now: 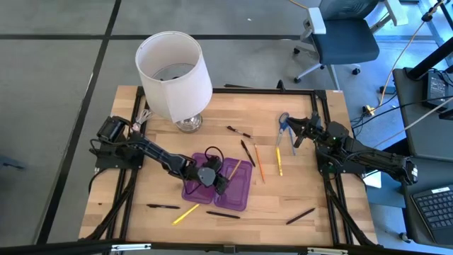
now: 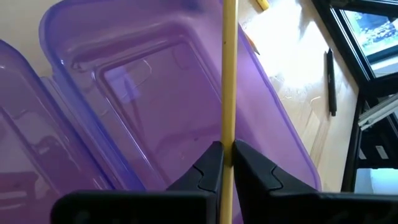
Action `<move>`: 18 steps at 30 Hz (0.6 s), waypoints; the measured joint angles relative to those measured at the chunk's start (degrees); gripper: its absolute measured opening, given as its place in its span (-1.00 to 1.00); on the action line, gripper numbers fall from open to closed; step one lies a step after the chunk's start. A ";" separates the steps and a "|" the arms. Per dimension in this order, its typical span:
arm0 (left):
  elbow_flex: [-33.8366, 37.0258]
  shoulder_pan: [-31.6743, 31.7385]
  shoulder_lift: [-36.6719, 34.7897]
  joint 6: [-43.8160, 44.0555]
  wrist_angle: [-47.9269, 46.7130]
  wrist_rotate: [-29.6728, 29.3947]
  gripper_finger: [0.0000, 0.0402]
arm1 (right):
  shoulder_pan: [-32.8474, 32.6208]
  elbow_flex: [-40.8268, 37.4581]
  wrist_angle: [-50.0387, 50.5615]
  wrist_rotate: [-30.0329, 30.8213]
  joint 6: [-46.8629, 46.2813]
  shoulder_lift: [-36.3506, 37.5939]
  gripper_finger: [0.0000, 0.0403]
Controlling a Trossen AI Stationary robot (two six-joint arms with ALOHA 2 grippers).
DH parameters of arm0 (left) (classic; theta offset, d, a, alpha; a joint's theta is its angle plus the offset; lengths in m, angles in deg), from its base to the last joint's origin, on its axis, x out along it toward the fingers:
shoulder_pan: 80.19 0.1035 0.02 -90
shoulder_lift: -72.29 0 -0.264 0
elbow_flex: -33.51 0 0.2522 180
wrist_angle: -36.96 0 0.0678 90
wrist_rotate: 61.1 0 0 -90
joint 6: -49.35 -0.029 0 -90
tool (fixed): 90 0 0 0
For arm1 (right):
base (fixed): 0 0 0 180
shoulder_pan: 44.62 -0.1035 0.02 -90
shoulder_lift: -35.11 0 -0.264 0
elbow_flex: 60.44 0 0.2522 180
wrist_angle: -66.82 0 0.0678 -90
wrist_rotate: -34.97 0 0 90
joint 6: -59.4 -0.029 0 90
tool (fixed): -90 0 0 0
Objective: Pick & place school supplies into a supply box
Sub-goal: Put the yellow pencil into the purple supply box
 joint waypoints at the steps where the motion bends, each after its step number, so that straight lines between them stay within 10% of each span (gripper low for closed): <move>1: 0.00 0.00 0.00 -0.16 -0.01 -0.01 -0.89 | 0.00 -0.01 0.01 0.00 0.00 0.01 -0.69; 18: 0.00 -0.28 0.00 2.12 -0.01 -0.03 -0.71 | 0.00 -0.02 -0.01 -0.02 -0.04 0.01 -0.69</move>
